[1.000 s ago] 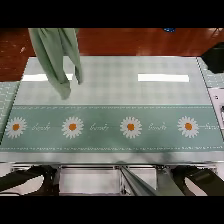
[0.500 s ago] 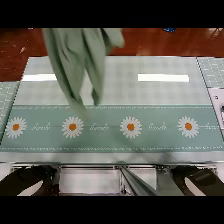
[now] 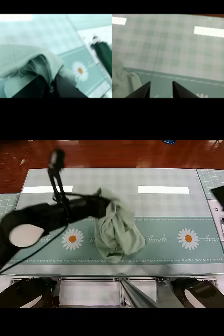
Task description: Fold the shirts.
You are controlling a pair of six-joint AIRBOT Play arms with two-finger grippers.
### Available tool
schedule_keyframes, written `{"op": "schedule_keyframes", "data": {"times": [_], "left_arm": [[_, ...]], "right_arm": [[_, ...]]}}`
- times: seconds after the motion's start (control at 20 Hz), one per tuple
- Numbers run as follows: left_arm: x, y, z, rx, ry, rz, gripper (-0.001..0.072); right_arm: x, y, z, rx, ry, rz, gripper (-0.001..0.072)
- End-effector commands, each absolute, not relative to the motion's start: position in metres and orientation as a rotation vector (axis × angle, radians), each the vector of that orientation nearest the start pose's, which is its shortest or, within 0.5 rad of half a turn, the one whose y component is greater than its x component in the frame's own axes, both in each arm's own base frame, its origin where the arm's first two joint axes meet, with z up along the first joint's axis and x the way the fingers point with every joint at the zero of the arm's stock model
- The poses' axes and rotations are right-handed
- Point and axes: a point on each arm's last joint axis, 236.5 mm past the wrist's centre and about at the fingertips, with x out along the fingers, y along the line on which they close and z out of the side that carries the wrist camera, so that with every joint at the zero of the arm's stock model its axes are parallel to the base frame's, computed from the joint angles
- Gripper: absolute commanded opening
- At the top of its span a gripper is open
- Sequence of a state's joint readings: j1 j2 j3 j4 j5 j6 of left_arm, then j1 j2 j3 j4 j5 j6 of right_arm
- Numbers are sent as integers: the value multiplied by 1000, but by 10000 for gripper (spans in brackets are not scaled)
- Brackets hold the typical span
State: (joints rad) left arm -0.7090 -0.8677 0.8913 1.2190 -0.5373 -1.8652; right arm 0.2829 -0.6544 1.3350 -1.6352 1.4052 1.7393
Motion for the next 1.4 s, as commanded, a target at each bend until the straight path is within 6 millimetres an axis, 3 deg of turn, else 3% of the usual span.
{"op": "schedule_keyframes", "data": {"times": [0.0, 0.1, 0.2, 0.25, 0.3, 0.35, 0.45, 0.55, 0.65, 0.7, 0.75, 0.8, 0.85, 0.9, 1.0, 1.05, 1.15, 1.35], "left_arm": [[256, -277, 46, -364, 938, -596, 26], [240, -257, -1, -330, 1038, -539, 26], [232, -239, -23, -313, 1119, -486, 28], [230, -228, -26, -312, 1160, -455, 133], [232, -218, -24, -292, 1188, -441, 395], [237, -206, -17, -281, 1209, -422, 507], [259, -175, 17, -256, 1201, -395, 507], [291, -135, 67, -246, 1114, -352, 507], [322, -84, 114, -286, 969, -241, 507], [332, -56, 123, -330, 919, -165, 507], [333, -38, 116, -392, 925, -111, 506], [329, -33, 97, -488, 964, -90, 506], [320, -42, 67, -600, 1040, -112, 506], [307, -61, 35, -692, 1128, -175, 506], [276, -103, -13, -792, 1270, -345, 506], [265, -119, -29, -827, 1316, -406, 506], [254, -143, -50, -840, 1359, -499, 506], [270, -176, -65, -865, 1329, -559, 505]], "right_arm": [[264, 70, 185, 57, 886, 149, 337], [264, 71, 132, 75, 976, 122, 337], [258, 72, 86, 91, 1054, 105, 337], [255, 73, 68, 95, 1087, 104, 337], [255, 74, 58, 92, 1107, 101, 337], [258, 74, 56, 82, 1109, 101, 338], [276, 60, 81, 43, 1038, 82, 338], [295, 12, 136, 10, 915, -44, 339], [290, -63, 178, -16, 834, -278, 339], [277, -96, 183, -3, 827, -391, 339], [260, -122, 174, 51, 851, -488, 338], [248, -132, 154, 141, 885, -528, 338], [242, -127, 123, 256, 925, -511, 338], [243, -106, 88, 363, 969, -427, 338], [243, -48, 28, 537, 1067, -222, 338], [241, -19, 9, 600, 1100, -124, 338], [227, 21, -20, 669, 1176, -6, 338], [191, 62, -58, 653, 1340, 86, 338]]}}
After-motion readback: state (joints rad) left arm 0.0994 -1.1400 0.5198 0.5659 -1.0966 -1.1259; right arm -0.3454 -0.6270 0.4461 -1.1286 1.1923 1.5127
